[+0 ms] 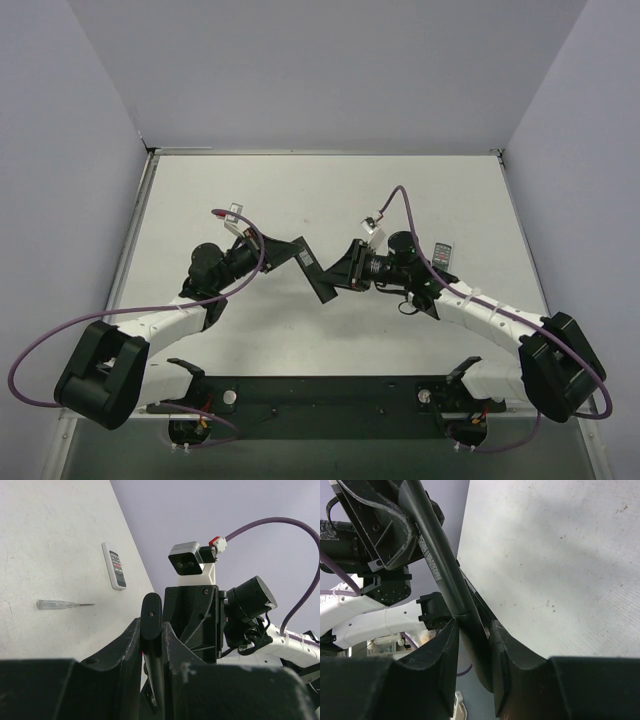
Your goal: Unload the batteries from the remote control
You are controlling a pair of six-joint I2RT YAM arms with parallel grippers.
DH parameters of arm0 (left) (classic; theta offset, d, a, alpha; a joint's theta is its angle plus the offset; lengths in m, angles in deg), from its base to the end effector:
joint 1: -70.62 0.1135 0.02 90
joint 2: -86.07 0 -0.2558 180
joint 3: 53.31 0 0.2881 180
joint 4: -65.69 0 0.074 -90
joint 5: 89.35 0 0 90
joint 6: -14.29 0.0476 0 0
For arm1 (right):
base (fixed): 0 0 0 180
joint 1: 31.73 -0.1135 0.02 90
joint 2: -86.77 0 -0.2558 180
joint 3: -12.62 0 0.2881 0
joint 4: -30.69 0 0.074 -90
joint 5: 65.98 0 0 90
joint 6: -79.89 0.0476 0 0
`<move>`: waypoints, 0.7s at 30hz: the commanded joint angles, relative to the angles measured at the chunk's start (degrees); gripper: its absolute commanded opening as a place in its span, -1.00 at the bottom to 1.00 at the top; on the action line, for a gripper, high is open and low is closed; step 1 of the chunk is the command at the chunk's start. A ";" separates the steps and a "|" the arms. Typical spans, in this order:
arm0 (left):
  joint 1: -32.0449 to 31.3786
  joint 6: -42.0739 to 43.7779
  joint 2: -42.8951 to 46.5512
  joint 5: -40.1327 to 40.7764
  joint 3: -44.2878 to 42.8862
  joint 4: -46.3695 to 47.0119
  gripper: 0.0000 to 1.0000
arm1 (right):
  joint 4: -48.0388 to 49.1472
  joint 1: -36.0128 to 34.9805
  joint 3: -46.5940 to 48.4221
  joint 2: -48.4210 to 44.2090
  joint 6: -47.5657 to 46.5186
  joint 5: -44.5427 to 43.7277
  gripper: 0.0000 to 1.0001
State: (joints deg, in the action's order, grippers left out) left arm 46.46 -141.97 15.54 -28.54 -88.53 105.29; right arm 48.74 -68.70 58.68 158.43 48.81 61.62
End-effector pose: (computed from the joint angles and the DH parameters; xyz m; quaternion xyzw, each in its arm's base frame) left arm 0.2506 -0.1379 0.1968 -0.0640 0.6806 -0.6242 0.3782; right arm 0.2303 0.2097 0.2171 -0.0729 0.7394 0.6256 0.2379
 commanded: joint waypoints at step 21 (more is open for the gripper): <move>1.93 -1.15 -0.40 3.70 1.67 10.70 -1.00 | 2.36 0.50 -0.03 -1.35 9.90 -0.95 0.51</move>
State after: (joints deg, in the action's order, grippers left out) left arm 48.23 -142.93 15.48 -26.09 -87.26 110.07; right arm 46.53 -68.46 55.05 156.09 53.73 61.25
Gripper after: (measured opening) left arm 0.244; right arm 0.754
